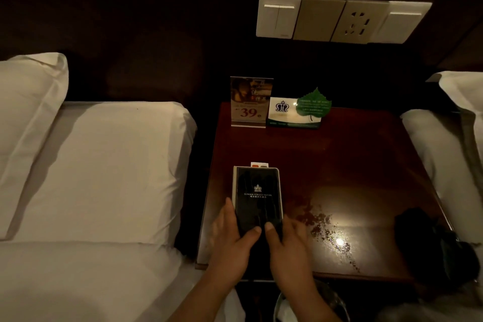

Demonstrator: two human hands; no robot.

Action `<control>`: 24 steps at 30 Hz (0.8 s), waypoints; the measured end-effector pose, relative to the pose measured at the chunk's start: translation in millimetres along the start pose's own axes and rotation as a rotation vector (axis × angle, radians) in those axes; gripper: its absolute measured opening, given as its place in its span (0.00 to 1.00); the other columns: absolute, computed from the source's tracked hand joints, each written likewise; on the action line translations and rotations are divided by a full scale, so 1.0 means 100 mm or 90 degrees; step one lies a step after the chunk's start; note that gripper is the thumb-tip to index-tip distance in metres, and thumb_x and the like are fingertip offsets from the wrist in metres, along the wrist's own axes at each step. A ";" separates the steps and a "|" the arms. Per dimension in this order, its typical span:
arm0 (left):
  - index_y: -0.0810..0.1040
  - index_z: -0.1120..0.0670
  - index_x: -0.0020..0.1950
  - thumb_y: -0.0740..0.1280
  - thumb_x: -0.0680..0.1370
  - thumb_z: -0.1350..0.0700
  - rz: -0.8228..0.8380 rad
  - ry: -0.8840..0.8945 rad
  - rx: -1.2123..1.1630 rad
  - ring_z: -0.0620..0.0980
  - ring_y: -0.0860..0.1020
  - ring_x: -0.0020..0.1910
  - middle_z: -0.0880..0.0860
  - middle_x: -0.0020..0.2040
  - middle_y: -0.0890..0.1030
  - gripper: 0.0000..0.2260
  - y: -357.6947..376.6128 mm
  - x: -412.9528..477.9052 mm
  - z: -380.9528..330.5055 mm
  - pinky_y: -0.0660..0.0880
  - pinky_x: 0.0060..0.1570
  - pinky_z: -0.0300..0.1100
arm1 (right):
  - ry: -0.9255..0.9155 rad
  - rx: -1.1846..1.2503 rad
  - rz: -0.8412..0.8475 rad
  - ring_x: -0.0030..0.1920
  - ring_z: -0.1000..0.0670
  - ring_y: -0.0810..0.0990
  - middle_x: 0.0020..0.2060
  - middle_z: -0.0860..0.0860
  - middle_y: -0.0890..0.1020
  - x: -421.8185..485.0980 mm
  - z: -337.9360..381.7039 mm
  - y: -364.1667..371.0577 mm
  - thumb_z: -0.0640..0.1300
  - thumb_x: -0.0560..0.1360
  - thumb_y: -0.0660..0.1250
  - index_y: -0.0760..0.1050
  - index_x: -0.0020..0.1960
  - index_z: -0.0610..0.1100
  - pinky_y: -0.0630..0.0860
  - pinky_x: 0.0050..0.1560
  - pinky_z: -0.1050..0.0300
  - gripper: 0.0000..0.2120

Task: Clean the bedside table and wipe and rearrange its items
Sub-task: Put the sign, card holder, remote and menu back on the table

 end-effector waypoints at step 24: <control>0.48 0.45 0.81 0.65 0.77 0.47 -0.038 0.038 0.002 0.45 0.61 0.74 0.47 0.77 0.60 0.38 -0.14 -0.18 0.05 0.61 0.75 0.52 | 0.002 0.087 0.076 0.59 0.46 0.73 0.56 0.50 0.71 -0.03 0.04 0.09 0.52 0.81 0.59 0.76 0.61 0.48 0.72 0.63 0.48 0.13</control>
Point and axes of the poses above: each hand's wrist, its own x-axis towards the middle knuckle, its own y-axis out of the palm, z = x × y, the point moved 5 cm from there along x, towards the middle knuckle
